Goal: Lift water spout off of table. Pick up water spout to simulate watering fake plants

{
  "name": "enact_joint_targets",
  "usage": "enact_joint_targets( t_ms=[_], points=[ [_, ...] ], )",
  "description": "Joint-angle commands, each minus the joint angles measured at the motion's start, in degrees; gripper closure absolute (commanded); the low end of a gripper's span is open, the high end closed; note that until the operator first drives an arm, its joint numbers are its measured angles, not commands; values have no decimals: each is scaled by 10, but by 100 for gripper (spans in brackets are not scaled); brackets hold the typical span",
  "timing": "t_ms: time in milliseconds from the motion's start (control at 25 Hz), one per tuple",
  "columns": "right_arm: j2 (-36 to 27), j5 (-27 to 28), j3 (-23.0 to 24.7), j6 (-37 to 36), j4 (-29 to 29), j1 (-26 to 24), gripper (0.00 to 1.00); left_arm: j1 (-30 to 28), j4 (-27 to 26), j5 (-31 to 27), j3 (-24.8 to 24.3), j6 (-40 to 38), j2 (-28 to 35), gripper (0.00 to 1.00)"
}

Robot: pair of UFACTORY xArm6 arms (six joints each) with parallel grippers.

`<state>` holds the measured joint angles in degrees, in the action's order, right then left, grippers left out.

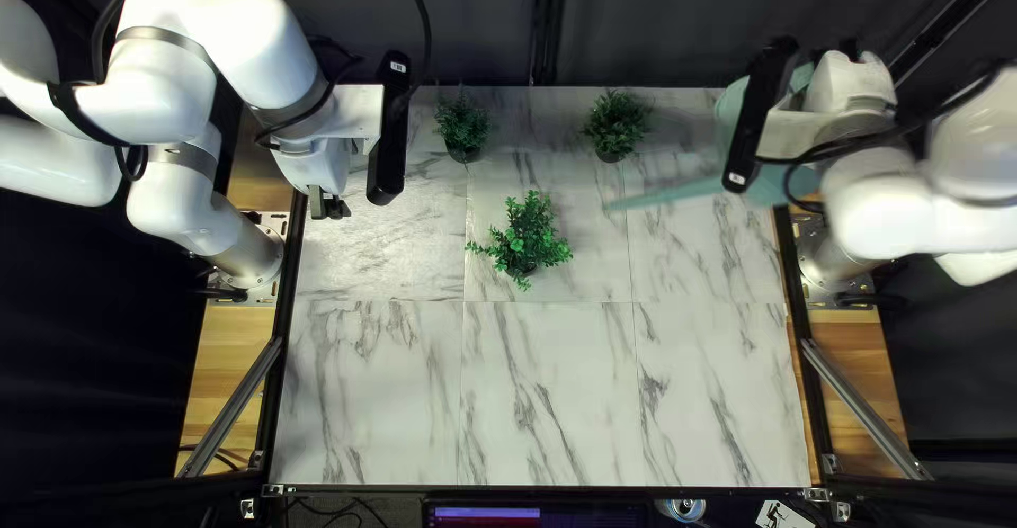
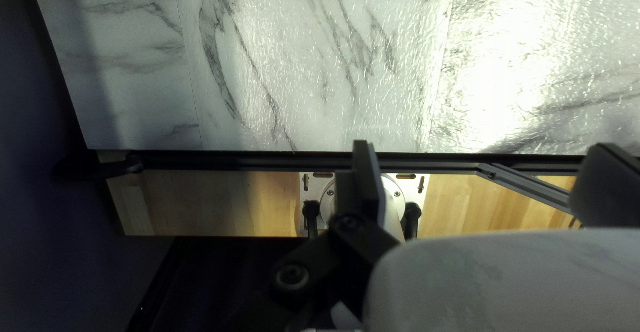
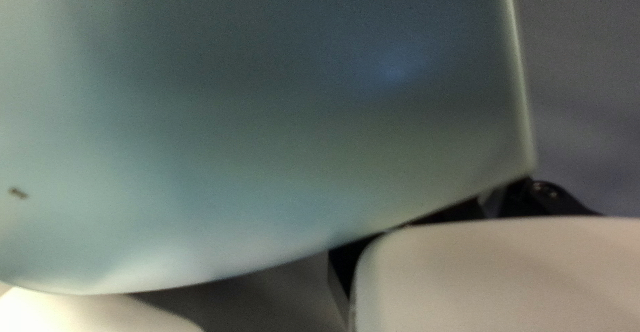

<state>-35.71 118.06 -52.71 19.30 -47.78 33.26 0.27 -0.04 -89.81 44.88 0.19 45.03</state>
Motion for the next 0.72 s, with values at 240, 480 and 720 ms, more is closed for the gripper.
enact_joint_targets(
  t_ms=[240,480,720],
  points=[
    [15,-108,-25,38,67,-6,100,0,0,0,0,0,0,0],
    [18,-194,2,52,99,-27,100,0,0,0,0,0,0,0],
    [49,-259,16,112,108,-14,100,0,0,0,0,0,0,0]
  ],
)
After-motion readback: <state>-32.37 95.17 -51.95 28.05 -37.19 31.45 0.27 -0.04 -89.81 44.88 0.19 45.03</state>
